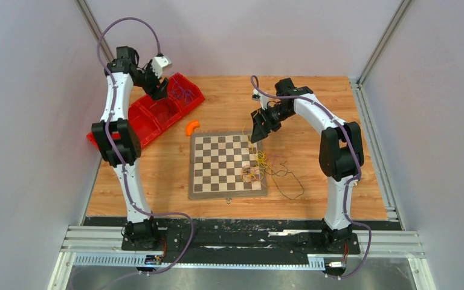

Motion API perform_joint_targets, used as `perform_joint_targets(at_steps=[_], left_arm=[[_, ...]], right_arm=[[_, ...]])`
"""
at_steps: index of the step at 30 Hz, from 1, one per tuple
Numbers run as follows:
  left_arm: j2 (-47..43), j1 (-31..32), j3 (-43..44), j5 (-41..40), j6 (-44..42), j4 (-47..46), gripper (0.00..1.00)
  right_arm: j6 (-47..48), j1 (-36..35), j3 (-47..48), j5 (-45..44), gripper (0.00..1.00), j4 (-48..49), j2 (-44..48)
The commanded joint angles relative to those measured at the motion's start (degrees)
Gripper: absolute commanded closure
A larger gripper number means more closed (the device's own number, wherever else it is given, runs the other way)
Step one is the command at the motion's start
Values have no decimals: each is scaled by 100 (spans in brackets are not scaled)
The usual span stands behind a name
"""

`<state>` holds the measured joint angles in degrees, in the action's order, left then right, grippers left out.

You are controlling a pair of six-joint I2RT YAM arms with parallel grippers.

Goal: Untangle the cables

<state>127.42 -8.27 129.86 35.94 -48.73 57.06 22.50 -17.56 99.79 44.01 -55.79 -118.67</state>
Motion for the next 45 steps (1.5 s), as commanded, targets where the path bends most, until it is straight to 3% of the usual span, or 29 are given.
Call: perform_joint_targets(at_steps=[1,6,10,15,21,27,30,33,38,43,44,45], left_arm=[[421,79,216,824,-1334,488,21],[641,213,142,661,-1324,61,24],[722,287,131,533,-1071,-399,34],[681,284,93,509,-915,-434,59],[469,223,-325,541,-1023,-257,69],[467,179,-328,539,-506,-354,99],[320,92,-472,420,390,-752,100],[-96,-74,-1144,50,1184,-1337,100],[-344,-165,-1929,-1192,1863,-2260,100],[505,-101,-1000,-1761,2474,-2066,100],[721,-84,-863,-1856,2535,-1979,98],[801,-81,-632,-1984,2665,-1953,89]], right_arm=[[114,22,0,135,11,-44,266],[96,18,-66,135,11,-34,298],[94,22,-106,126,11,-35,318],[99,20,-129,87,11,-34,353],[92,32,-120,99,11,-36,308],[88,49,-74,100,11,-46,266],[96,68,-94,78,11,-38,311],[122,93,-157,66,11,-37,373],[133,124,-223,59,11,-33,385],[140,127,-168,54,11,-54,315],[155,129,-143,42,11,-62,300],[165,130,-117,28,11,-77,288]])
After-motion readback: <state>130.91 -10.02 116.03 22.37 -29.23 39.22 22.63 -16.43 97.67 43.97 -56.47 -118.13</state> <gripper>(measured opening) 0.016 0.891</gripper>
